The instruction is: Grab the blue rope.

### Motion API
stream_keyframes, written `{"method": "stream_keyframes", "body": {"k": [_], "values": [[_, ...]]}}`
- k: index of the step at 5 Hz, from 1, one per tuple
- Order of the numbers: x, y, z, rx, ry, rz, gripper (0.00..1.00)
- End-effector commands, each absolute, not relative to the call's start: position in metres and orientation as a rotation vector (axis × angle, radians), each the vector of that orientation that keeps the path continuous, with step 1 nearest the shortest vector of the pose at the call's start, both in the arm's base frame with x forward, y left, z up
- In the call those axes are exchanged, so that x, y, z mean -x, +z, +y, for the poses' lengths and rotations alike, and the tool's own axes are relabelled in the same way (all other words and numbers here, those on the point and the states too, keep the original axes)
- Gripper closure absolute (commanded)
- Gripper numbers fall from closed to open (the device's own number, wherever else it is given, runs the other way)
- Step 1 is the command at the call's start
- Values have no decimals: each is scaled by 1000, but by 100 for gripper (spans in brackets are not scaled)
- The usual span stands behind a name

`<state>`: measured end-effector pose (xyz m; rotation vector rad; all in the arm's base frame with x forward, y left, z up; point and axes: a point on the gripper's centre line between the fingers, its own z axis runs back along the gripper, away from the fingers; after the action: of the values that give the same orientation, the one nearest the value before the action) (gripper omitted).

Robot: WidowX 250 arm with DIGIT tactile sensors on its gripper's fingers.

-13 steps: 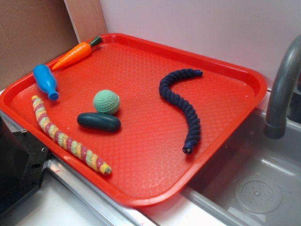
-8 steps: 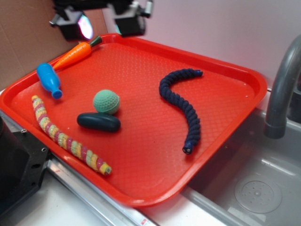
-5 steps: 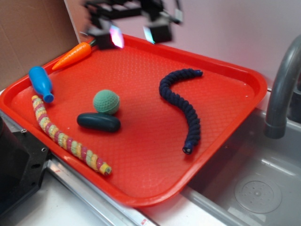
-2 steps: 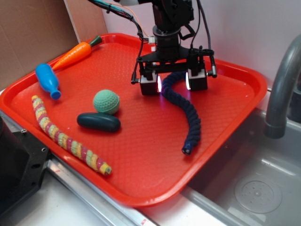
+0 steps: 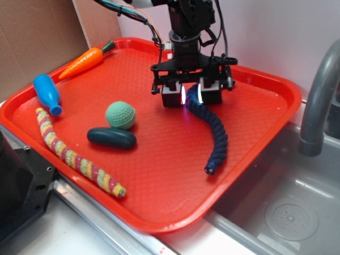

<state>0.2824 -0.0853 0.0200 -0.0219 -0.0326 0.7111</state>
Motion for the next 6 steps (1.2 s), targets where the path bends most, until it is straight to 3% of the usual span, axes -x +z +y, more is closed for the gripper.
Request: {"method": "stream_keyframes", "body": {"k": [1,2,4,6], "values": [[-266,114,-60,-36,589,-198,100],[-249,163,-14,-7,475,-456,100],[-232,267,10,-136,572,-441,100],[-232,260,15,-45,667,-446,100]]}}
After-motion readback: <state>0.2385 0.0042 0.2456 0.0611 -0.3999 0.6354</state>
